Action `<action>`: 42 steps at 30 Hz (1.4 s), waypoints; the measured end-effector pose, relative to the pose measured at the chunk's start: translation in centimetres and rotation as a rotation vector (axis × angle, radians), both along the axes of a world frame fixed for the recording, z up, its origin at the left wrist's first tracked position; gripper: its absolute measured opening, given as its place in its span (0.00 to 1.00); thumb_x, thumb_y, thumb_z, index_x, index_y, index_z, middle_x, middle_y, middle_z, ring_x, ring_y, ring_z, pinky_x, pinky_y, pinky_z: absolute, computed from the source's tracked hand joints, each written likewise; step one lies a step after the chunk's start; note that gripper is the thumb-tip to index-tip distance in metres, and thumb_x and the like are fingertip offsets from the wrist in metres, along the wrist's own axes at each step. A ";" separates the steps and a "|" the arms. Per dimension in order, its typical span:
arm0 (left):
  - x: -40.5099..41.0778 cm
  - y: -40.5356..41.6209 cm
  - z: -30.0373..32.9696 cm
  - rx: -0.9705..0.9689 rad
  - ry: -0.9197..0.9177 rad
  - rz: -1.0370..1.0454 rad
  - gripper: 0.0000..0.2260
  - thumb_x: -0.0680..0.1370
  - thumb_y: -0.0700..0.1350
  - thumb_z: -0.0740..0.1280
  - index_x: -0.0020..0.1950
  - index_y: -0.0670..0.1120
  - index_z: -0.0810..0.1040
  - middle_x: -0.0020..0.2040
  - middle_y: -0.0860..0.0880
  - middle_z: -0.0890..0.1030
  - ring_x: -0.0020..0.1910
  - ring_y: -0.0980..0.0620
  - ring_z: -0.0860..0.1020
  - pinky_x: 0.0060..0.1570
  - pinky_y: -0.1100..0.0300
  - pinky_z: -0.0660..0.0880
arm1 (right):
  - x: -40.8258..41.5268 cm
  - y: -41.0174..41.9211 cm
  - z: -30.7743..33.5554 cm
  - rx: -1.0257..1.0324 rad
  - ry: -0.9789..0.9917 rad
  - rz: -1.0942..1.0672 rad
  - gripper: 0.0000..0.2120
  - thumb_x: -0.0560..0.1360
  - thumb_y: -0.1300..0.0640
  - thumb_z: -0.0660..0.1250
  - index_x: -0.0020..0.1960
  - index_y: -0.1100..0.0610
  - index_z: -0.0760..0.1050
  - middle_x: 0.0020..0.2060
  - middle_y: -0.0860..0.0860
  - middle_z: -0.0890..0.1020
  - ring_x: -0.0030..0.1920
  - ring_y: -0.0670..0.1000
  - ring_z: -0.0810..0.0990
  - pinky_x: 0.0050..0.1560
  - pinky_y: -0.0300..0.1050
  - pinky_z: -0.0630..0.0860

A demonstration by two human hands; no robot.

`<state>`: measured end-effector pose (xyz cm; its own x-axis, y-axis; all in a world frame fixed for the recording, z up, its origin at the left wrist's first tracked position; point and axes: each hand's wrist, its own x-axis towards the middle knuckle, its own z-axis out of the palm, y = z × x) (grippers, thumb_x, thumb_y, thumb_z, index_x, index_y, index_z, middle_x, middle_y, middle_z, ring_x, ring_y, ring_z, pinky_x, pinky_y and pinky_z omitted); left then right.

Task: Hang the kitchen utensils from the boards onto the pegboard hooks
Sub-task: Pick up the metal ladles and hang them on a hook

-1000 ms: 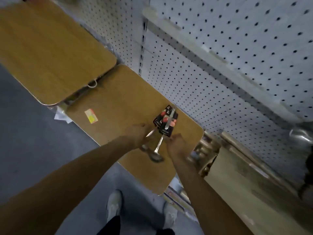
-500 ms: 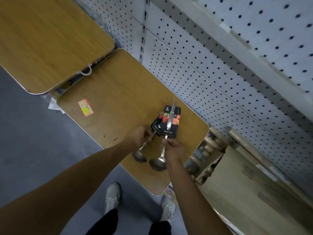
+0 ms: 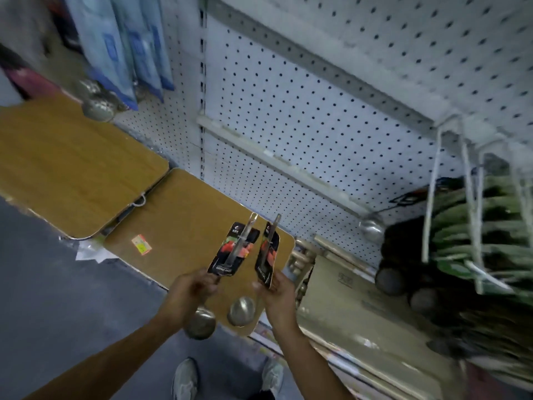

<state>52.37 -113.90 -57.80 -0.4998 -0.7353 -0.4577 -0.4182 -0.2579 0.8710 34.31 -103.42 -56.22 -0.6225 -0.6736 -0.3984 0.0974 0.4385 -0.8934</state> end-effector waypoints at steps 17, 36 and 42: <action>-0.1 9.8 15.4 -0.053 0.164 -0.094 0.02 0.74 0.31 0.72 0.43 0.31 0.82 0.33 0.42 0.85 0.32 0.57 0.82 0.36 0.72 0.74 | 2.4 14.2 16.3 -0.353 -0.080 -0.138 0.20 0.75 0.70 0.68 0.64 0.55 0.73 0.43 0.58 0.85 0.42 0.56 0.83 0.41 0.49 0.77; -7.0 14.7 19.1 -0.047 0.151 -0.216 0.07 0.74 0.35 0.72 0.52 0.38 0.81 0.44 0.46 0.88 0.47 0.49 0.86 0.49 0.59 0.80 | -6.2 20.1 16.3 -0.554 -0.113 -0.298 0.13 0.69 0.79 0.67 0.47 0.66 0.82 0.43 0.66 0.84 0.42 0.64 0.84 0.41 0.48 0.81; -8.8 15.8 18.9 -0.032 0.144 -0.232 0.07 0.75 0.36 0.71 0.52 0.37 0.81 0.45 0.46 0.88 0.48 0.49 0.86 0.49 0.62 0.79 | -8.2 20.0 15.4 -0.507 -0.128 -0.286 0.11 0.69 0.77 0.69 0.52 0.70 0.79 0.45 0.68 0.84 0.43 0.63 0.85 0.42 0.48 0.81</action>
